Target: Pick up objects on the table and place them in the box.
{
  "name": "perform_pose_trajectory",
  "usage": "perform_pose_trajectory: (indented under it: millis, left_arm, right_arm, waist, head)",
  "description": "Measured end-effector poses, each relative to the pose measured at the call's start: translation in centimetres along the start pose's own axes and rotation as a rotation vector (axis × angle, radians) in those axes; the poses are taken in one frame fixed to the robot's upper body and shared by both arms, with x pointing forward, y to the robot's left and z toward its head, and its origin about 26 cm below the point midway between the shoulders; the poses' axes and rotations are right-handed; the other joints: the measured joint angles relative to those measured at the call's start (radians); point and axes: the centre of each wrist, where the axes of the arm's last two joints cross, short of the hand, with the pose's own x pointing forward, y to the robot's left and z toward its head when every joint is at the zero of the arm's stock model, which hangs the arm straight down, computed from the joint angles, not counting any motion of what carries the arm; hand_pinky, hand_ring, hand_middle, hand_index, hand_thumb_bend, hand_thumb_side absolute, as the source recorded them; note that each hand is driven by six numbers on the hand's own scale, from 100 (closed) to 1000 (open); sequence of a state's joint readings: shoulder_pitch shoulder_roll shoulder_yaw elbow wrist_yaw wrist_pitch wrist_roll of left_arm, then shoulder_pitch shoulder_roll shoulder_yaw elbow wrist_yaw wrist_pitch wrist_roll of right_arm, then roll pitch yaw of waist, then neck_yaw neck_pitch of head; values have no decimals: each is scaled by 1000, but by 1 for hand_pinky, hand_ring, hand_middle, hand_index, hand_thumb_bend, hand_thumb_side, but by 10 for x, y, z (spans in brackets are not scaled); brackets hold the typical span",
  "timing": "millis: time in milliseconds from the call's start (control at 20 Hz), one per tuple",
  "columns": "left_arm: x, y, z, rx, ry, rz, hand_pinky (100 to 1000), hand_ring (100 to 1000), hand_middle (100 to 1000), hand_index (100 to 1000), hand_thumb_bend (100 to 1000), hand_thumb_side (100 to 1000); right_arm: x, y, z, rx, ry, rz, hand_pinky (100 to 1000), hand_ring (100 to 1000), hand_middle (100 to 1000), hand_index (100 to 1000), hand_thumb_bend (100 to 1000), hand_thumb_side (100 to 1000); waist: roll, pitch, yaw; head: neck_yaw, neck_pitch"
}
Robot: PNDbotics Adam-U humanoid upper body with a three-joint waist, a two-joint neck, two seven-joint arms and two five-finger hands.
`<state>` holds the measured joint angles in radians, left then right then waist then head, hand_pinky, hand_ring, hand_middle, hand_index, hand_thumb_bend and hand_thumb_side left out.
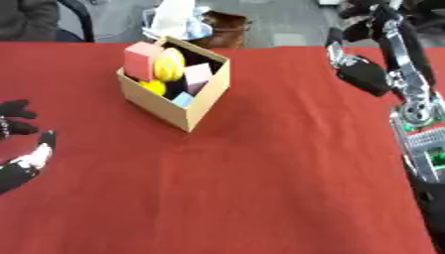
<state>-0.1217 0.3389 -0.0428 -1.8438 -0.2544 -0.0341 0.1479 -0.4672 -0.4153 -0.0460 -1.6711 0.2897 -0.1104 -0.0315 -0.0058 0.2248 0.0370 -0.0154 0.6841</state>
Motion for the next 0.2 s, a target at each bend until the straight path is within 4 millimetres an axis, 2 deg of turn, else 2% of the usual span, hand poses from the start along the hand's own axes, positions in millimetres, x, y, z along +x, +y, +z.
perform_pose_trajectory:
  millis: [200]
  left_arm:
    - [-3, -4, 6, 36, -1, 58, 681, 589, 624, 816, 335, 225]
  right_arm:
    - [-1, 5, 17, -43, 35, -60, 641, 599, 699, 893, 100, 402]
  waist:
    - [3, 2, -5]
  head:
    - [5, 0]
